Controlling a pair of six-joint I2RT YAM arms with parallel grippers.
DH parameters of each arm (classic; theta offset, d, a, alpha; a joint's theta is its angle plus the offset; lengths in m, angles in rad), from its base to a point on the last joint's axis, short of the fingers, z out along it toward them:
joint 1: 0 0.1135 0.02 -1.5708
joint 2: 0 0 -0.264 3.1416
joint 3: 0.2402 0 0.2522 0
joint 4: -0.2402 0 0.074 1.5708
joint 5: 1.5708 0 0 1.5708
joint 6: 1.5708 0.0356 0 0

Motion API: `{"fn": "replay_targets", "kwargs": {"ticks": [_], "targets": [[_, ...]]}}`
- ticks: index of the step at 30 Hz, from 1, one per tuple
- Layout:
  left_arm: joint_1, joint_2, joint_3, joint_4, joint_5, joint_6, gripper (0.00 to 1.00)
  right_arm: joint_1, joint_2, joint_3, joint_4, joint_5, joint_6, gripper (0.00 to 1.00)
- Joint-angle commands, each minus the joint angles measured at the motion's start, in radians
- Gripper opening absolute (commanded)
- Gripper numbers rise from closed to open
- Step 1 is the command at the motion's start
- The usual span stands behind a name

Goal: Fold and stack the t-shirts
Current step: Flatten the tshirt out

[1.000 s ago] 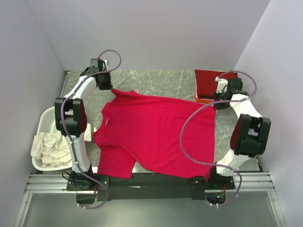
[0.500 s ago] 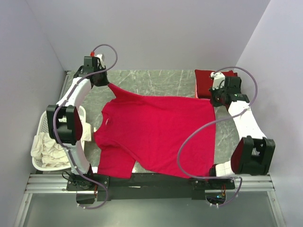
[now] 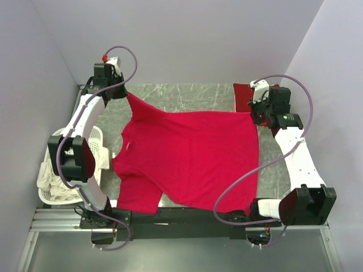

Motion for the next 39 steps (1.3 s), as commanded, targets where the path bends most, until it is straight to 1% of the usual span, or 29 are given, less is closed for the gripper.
{"fn": "replay_targets", "kwargs": {"ticks": [1, 2, 7, 16, 23, 27, 36, 39], "targets": [[0.006, -0.085, 0.006, 0.042, -0.022, 0.006, 0.0, 0.006, -0.053, 0.087, -0.015, 0.022, -0.007, 0.0], [0.006, -0.103, 0.006, 0.045, -0.024, 0.006, 0.0, 0.03, -0.057, 0.1, -0.027, 0.022, -0.009, 0.0], [0.006, -0.163, 0.01, 0.055, -0.038, 0.006, 0.0, 0.038, -0.074, 0.19, -0.068, 0.017, -0.017, 0.0], [0.006, -0.316, 0.03, 0.076, -0.057, 0.005, 0.0, 0.055, -0.095, 0.347, -0.14, 0.016, -0.02, 0.0], [0.006, -0.424, 0.055, 0.084, -0.041, -0.005, 0.0, 0.06, -0.14, 0.436, -0.185, 0.025, -0.027, 0.0], [0.006, -0.488, 0.075, 0.088, -0.033, -0.012, 0.0, 0.06, -0.163, 0.53, -0.219, 0.026, -0.027, 0.0], [0.006, -0.698, 0.099, 0.162, 0.001, -0.044, 0.0, 0.06, -0.237, 0.744, -0.303, 0.022, -0.004, 0.0], [0.006, -0.769, 0.113, 0.196, 0.03, -0.057, 0.0, 0.05, -0.296, 0.759, -0.296, 0.014, 0.002, 0.0]]}}
